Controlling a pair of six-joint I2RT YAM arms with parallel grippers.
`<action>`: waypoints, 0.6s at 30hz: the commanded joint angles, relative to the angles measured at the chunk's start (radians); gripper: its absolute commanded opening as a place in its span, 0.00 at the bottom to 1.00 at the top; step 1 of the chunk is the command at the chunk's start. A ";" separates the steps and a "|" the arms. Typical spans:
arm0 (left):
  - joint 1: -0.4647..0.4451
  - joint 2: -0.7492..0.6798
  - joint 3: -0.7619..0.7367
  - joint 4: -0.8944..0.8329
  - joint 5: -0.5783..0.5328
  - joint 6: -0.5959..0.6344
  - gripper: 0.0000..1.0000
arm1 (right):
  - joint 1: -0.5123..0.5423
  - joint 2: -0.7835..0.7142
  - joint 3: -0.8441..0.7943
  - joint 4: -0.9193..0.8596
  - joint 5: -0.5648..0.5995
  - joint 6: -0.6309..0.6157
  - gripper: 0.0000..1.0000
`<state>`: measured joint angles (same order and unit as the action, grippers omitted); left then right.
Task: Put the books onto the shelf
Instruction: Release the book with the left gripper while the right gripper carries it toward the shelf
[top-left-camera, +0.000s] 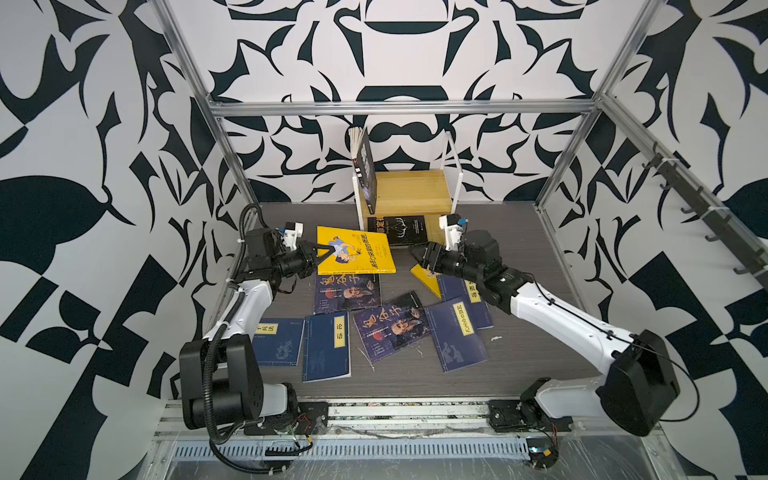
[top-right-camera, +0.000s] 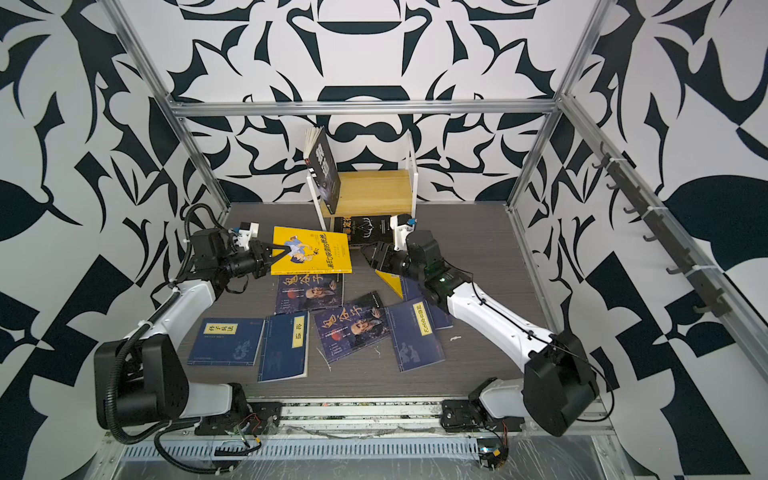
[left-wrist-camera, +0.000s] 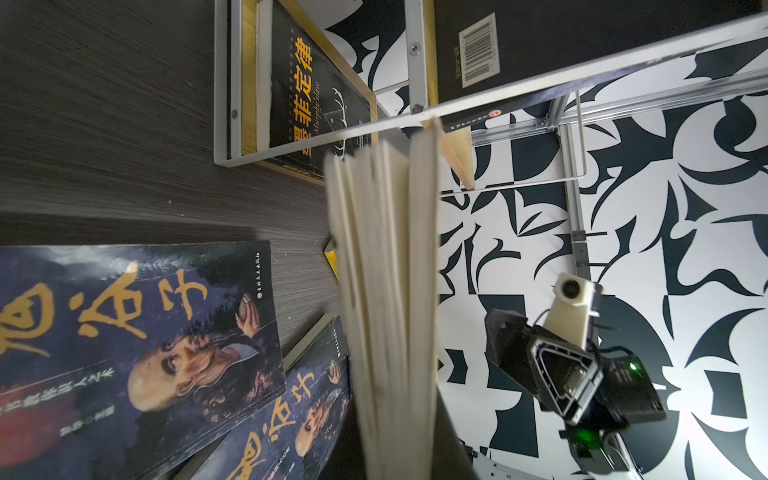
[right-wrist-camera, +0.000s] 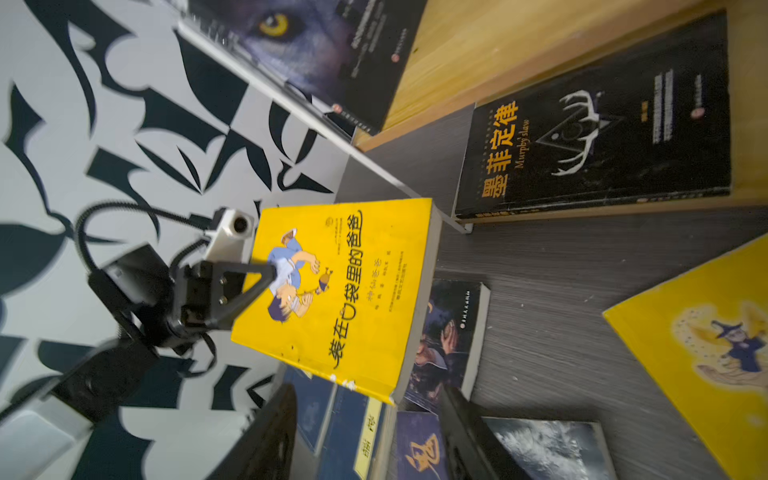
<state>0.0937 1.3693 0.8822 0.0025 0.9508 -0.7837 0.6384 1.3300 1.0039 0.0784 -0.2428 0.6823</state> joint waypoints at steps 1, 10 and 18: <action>0.004 0.004 0.038 -0.001 0.022 0.011 0.00 | 0.139 -0.029 0.079 -0.129 0.266 -0.397 0.60; 0.004 -0.005 0.033 -0.005 0.024 0.015 0.00 | 0.400 0.073 0.139 -0.044 0.592 -0.960 0.65; 0.004 -0.012 0.037 -0.011 0.023 0.020 0.00 | 0.474 0.278 0.253 -0.037 0.743 -1.243 0.75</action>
<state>0.0937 1.3701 0.8841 -0.0292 0.9424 -0.7704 1.1034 1.5845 1.1942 0.0174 0.3923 -0.4065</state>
